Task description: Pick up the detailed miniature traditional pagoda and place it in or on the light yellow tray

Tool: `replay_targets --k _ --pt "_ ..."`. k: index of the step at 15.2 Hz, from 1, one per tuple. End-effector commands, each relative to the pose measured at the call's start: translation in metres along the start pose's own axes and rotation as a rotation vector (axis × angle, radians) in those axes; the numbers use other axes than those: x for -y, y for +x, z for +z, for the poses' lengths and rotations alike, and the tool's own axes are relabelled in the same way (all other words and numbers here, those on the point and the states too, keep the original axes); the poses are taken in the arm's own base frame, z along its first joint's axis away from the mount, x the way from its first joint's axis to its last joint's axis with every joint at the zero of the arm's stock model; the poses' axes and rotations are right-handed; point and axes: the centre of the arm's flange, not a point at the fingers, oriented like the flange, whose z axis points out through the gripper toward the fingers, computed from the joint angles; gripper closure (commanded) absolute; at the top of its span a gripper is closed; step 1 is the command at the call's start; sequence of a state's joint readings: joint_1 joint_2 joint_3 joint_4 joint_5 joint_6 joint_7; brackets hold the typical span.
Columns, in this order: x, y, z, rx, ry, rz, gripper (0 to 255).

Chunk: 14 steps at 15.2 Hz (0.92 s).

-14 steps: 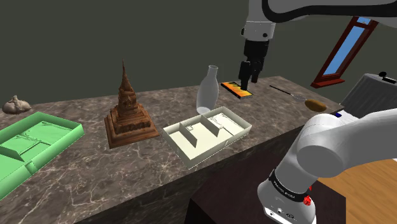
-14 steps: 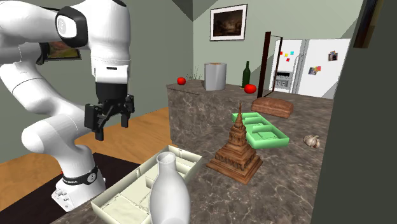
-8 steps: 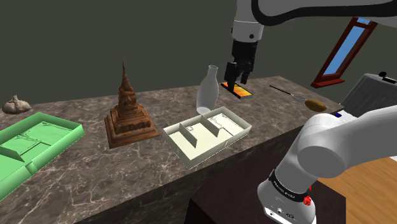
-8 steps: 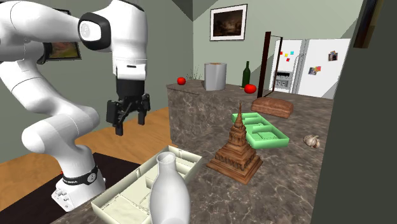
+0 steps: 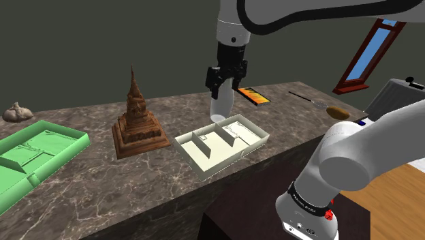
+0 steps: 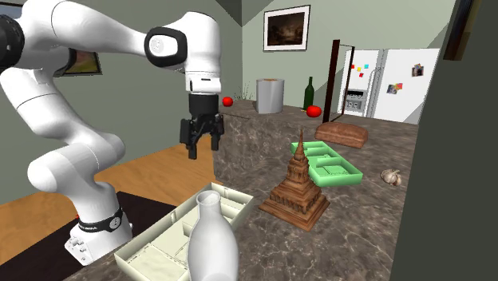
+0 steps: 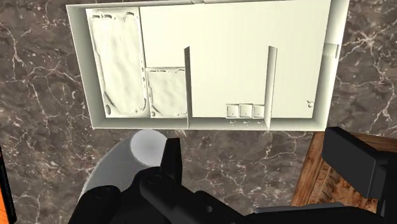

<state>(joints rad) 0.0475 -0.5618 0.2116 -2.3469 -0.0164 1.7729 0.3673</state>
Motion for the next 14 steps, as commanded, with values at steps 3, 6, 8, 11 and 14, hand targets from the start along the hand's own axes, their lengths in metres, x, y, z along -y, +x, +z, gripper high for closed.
replay_targets --k 3,6,8,11,14 --pt "0.048 0.02 -0.001 -0.053 -0.017 0.058 0" --pt "0.083 0.037 -0.003 -0.093 -0.031 0.099 0" --pt "0.106 0.049 -0.005 -0.119 -0.04 0.127 0" --pt "0.14 0.068 -0.007 -0.158 -0.055 0.168 0" --pt "0.173 0.089 -0.01 -0.197 -0.069 0.209 0"
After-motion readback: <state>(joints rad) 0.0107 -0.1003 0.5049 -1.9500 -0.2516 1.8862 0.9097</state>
